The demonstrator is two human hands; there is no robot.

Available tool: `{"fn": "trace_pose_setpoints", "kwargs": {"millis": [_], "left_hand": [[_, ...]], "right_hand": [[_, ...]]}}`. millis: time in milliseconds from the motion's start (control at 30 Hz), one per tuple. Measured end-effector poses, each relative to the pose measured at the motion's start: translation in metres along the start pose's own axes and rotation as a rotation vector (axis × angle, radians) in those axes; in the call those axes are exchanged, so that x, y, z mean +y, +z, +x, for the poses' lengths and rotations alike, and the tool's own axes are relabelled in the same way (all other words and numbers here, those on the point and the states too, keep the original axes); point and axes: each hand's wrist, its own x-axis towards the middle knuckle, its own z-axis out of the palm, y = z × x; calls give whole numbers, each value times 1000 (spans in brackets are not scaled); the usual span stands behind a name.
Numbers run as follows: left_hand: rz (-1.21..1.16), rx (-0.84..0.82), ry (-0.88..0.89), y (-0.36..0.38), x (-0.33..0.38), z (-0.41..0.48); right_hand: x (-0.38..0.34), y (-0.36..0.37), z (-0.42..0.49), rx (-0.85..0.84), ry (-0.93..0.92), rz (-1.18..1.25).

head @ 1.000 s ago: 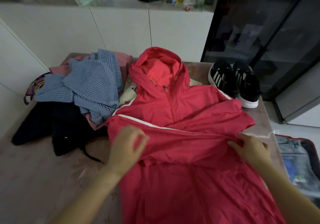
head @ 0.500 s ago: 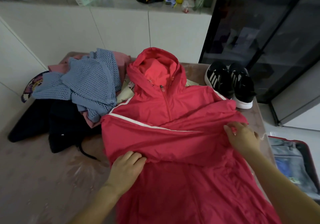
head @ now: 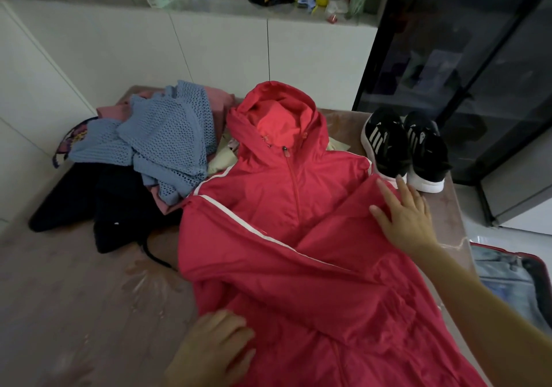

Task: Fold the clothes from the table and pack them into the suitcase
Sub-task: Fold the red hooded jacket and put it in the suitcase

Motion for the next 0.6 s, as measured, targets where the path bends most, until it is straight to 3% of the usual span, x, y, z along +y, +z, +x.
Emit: {"fn": "trace_pose_setpoints", "kwargs": {"millis": [67,167,300,367,500,600], "left_hand": [[-71,237,-102,-31,7,48],[-40,243,-207,-50,-14,104],[-24,201,-157,-62,-16,193],[23,181,-87,-61,-11,237],[53,93,-47,-60,-8,318],[157,-23,-46,-50,-13,365]], "right_hand": [[-3,5,-4,-107,-19,-35],[1,10,-14,-166,-80,-53],[9,10,-32,-186,-208,-98],[13,9,-36,-74,-220,-26],[24,-1,-38,263,78,210],[34,4,-43,173,303,299]]}}
